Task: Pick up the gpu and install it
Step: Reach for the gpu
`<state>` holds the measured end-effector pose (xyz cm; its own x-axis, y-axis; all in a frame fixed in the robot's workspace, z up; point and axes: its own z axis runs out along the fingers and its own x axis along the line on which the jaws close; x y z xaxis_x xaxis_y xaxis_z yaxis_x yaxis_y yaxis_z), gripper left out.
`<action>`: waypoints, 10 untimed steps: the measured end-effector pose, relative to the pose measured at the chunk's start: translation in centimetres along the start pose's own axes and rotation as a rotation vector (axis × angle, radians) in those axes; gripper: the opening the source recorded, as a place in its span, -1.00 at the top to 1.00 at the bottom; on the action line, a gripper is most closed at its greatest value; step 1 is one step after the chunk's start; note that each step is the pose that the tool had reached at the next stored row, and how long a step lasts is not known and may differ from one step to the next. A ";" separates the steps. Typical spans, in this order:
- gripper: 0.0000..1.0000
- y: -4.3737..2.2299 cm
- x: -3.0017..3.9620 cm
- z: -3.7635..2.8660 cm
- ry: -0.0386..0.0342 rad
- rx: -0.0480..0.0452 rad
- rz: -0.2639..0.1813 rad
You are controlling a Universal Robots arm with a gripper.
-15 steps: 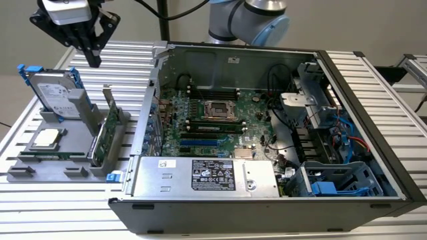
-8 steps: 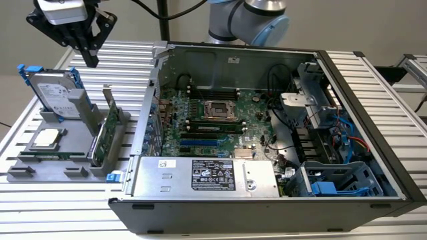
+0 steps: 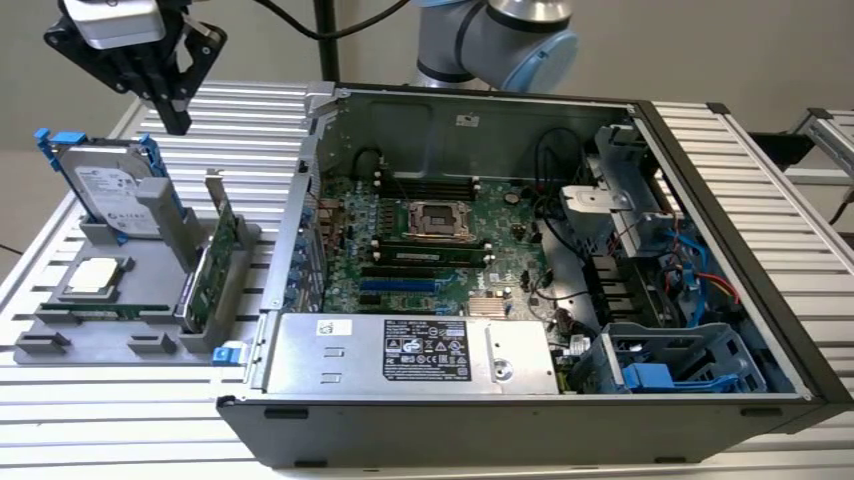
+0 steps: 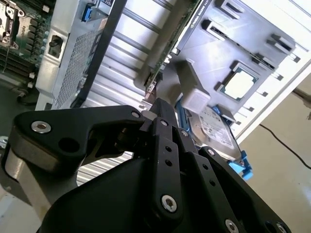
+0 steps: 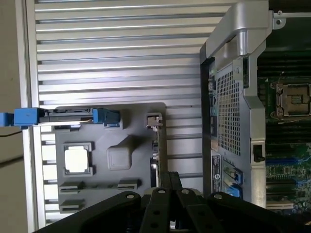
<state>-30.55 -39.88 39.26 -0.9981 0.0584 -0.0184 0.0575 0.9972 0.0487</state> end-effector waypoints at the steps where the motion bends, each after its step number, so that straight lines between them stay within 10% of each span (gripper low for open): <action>1: 1.00 0.00 0.07 0.00 0.0000 0.0000 0.000; 10: 1.00 -0.04 0.61 -0.01 0.0000 0.0000 0.000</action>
<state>-31.17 -39.88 39.26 -0.9981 0.0581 -0.0184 0.0572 0.9972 0.0487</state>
